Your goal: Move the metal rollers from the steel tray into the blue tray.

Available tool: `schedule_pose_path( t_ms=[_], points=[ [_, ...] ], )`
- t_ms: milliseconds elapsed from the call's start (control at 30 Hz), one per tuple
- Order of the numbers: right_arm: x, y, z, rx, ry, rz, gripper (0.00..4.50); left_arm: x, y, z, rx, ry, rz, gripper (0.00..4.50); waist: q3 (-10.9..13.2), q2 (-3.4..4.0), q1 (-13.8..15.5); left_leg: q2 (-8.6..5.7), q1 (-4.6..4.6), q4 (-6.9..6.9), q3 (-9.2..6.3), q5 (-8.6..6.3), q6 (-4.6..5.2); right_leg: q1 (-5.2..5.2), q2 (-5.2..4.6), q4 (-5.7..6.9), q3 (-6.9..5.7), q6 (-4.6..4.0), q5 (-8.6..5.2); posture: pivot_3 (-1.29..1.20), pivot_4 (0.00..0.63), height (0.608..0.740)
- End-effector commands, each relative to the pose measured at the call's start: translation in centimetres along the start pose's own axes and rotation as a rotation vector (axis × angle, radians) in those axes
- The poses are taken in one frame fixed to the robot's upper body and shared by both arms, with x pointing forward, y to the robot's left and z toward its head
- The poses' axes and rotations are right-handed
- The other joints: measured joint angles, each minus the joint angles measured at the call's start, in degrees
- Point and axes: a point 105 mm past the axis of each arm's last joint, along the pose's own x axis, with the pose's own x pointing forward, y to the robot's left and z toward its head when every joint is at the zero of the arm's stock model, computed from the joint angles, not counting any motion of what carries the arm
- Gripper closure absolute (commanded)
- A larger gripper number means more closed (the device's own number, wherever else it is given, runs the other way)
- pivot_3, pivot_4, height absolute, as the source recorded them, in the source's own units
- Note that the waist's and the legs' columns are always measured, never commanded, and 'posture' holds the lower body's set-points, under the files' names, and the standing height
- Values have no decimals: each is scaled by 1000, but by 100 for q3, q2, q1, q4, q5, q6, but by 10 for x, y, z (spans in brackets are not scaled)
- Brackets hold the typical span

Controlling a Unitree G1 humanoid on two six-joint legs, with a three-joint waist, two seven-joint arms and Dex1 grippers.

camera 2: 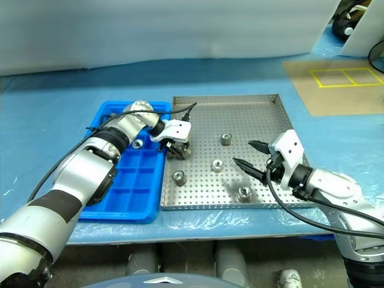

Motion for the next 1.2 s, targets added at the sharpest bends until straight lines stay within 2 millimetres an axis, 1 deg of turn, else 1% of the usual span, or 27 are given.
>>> schedule_pose_path(
  t_ms=[33,100,167,200,267,300,333,400,533,600,667,767,867,900,1000,1133,1200],
  points=[
    [3,0,7,-33,-31,13,1116,-8,2,-3,-59,-53,34,2806,0,0,4,0,0,-1,0,0,0,0,0,0,1,0,0,-466,150,740],
    [5,-1,8,-37,-33,25,1116,-19,12,11,-57,-133,73,2806,2,-2,7,0,-8,-2,0,0,0,-8,0,-2,2,0,0,-446,150,740],
    [9,-2,9,-42,-39,41,1116,-35,23,29,-64,-252,117,2806,4,-4,15,0,-30,-2,-1,0,0,-24,0,-2,3,-1,1,-425,150,740],
    [10,-3,9,-43,-41,46,1116,-40,26,34,-66,-289,129,2806,4,-5,22,0,-37,-1,-2,0,0,-29,-1,-3,4,-1,1,-418,150,740],
    [16,-4,11,-50,-50,65,1116,-54,30,42,-88,-368,139,2806,5,-6,29,1,-40,-4,-4,0,0,-31,-1,-4,5,-2,1,-382,150,740],
    [17,-5,12,-53,-52,71,1116,-58,31,44,-94,-390,138,2806,5,-5,34,1,-40,-6,-4,0,0,-32,-1,-5,4,-2,1,-382,150,740],
    [22,-5,13,-59,-56,88,1116,-66,31,44,-105,-419,144,2806,6,-6,37,1,-41,-9,-4,0,0,-32,-1,-6,4,-2,0,-341,150,740],
    [33,-4,16,-73,-65,135,1116,-83,26,34,-128,-432,148,2806,9,-7,20,1,-37,-12,-2,0,-1,-32,-1,-7,3,-1,0,-306,150,740],
    [48,-8,22,-97,-81,194,1116,-106,12,16,-201,-469,163,2806,14,-2,51,6,-28,-25,-2,2,-5,-36,1,0,1,-2,-1,-202,150,740],
    [55,-10,23,-105,-84,217,1116,-115,2,8,-237,-479,184,2806,15,0,102,7,-30,-25,-2,3,-5,-36,0,2,2,-3,-1,-154,150,740],
    [63,-9,24,-108,-92,256,1116,-124,-14,-5,-261,-463,218,2806,17,1,179,7,-32,-24,-2,2,-5,-37,-1,1,0,-4,-1,-92,150,740],
    [70,-10,26,-111,-99,292,1116,-130,-26,-10,-303,-459,255,2806,20,1,308,17,-41,-24,-4,3,-6,-42,0,8,-10,-7,-2,-36,150,740],
    [88,-6,32,-128,-119,369,1116,-144,-43,-21,-352,-422,347,2806,21,2,439,24,-50,-23,-6,6,-12,-51,-2,14,-18,-9,-4,88,150,740],
    [94,-4,35,-132,-134,393,1116,-148,-50,-23,-367,-410,366,2806,21,2,480,23,-53,-23,-6,9,-17,-56,-10,17,-19,-10,-4,88,150,740],
    [110,1,48,-141,-181,458,1116,-157,-64,-25,-401,-383,426,2806,21,2,564,24,-69,-25,-7,19,-35,-83,-11,31,-23,-12,-5,199,150,740],
    [128,16,55,-169,-205,575,1116,-167,-85,-32,-456,-337,494,2806,21,2,700,32,-85,-22,-14,22,-39,-102,-8,45,-33,-18,-9,278,150,740],
    [137,22,59,-177,-221,616,1116,-171,-96,-39,-486,-299,531,2806,21,1,788,33,-90,-23,-18,22,-38,-104,-8,47,-37,-22,-11,326,150,740]
  ],
)
